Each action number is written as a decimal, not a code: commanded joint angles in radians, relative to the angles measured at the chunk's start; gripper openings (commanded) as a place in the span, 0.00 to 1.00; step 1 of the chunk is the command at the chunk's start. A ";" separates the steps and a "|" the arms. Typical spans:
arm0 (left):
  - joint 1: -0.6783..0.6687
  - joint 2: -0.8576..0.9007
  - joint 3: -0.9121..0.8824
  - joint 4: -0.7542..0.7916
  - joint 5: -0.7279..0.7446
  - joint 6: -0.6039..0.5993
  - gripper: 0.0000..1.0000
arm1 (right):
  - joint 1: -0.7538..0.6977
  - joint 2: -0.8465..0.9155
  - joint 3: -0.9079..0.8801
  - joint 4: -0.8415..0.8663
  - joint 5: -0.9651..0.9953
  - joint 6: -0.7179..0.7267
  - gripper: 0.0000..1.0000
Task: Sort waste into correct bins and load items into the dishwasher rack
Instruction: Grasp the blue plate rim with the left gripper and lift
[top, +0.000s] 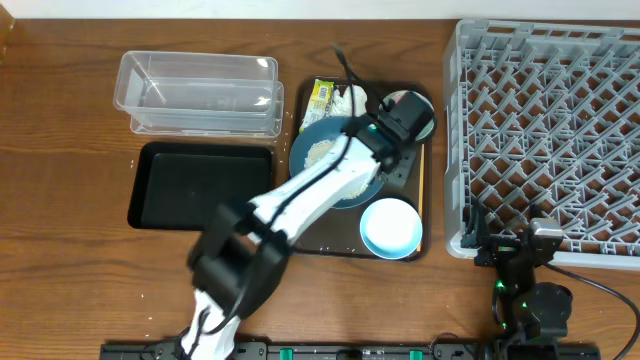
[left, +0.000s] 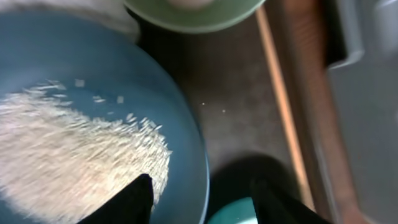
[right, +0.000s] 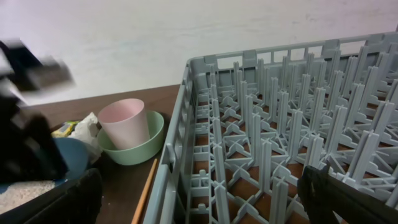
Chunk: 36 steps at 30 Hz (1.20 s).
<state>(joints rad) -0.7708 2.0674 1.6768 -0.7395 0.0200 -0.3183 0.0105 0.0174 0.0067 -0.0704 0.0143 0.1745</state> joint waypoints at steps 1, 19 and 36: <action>0.001 0.048 0.008 0.013 -0.006 -0.005 0.54 | 0.002 -0.004 -0.001 -0.004 -0.004 -0.011 0.99; -0.014 0.144 -0.005 0.012 -0.005 -0.006 0.28 | 0.002 -0.004 -0.001 -0.004 -0.004 -0.011 0.99; -0.016 -0.036 0.018 -0.058 -0.006 -0.005 0.06 | 0.002 -0.004 -0.001 -0.004 -0.004 -0.011 0.99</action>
<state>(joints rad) -0.7879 2.1048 1.6836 -0.7898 -0.0181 -0.3145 0.0105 0.0174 0.0067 -0.0704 0.0143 0.1745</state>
